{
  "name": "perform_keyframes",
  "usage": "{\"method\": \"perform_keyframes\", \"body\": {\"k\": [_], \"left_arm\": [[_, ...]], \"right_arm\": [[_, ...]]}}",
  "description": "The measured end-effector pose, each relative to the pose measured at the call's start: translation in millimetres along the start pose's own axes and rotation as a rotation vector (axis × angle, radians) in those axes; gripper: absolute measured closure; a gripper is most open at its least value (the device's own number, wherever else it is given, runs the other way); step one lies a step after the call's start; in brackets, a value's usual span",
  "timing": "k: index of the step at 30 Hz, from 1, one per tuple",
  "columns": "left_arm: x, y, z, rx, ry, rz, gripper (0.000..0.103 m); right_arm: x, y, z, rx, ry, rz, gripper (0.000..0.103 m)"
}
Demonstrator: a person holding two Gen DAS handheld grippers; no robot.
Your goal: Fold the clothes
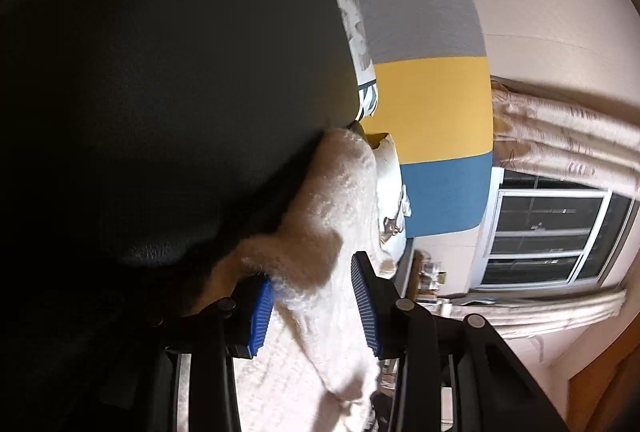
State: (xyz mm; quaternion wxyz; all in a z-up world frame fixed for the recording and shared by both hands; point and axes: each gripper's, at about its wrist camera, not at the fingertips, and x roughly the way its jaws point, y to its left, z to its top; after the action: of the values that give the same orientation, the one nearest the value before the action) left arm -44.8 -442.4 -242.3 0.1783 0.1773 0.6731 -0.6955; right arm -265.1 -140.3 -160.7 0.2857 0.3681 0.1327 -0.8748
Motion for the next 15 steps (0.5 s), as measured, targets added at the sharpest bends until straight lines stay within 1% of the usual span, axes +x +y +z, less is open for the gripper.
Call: {"method": "perform_keyframes", "body": {"k": [1,3,4,5,7,8,9,10,11,13,14,15], "left_arm": [[-0.9,-1.9,-0.1,0.023,-0.010,0.008,0.068],[-3.6,-0.3,2.1,0.041,-0.007,-0.003,0.071],[-5.0,0.5,3.2,0.049,-0.006,-0.009,0.073],[-6.3,1.4,4.2,0.058,-0.004,-0.015,0.076],[-9.1,3.0,6.4,0.075,-0.001,-0.027,0.079],[-10.5,3.9,7.5,0.084,0.000,-0.033,0.080],[-11.8,4.7,8.6,0.092,0.002,-0.038,0.080],[-13.2,5.5,9.6,0.101,0.003,-0.044,0.075],[-14.6,6.4,10.7,0.110,0.005,-0.050,0.074],[-17.3,8.0,12.9,0.127,0.008,-0.062,0.068],[-18.8,9.3,14.5,0.126,0.011,-0.070,0.066],[-20.6,12.4,17.8,0.091,0.016,-0.086,0.066]], "right_arm": [[12.8,6.3,-0.5,-0.050,0.047,-0.044,0.002],[37.6,17.6,-1.8,-0.140,0.138,-0.123,0.002],[43.9,13.4,-4.3,-0.120,0.157,-0.105,0.002],[45.1,5.3,-8.1,-0.073,0.152,-0.077,0.000],[47.3,-10.8,-15.9,0.018,0.139,-0.020,0.000],[46.6,-16.1,-21.1,0.047,0.118,0.001,0.000],[45.5,-16.4,-22.2,0.045,0.112,-0.001,0.000],[44.5,-16.7,-23.2,0.043,0.107,-0.003,0.000],[44.0,-16.6,-23.4,0.038,0.108,-0.005,0.000],[42.0,-17.8,-24.2,0.045,0.102,0.003,0.000],[40.9,-18.3,-24.8,0.048,0.099,0.006,0.000],[39.6,-17.6,-24.5,0.046,0.097,0.003,0.000]]}}
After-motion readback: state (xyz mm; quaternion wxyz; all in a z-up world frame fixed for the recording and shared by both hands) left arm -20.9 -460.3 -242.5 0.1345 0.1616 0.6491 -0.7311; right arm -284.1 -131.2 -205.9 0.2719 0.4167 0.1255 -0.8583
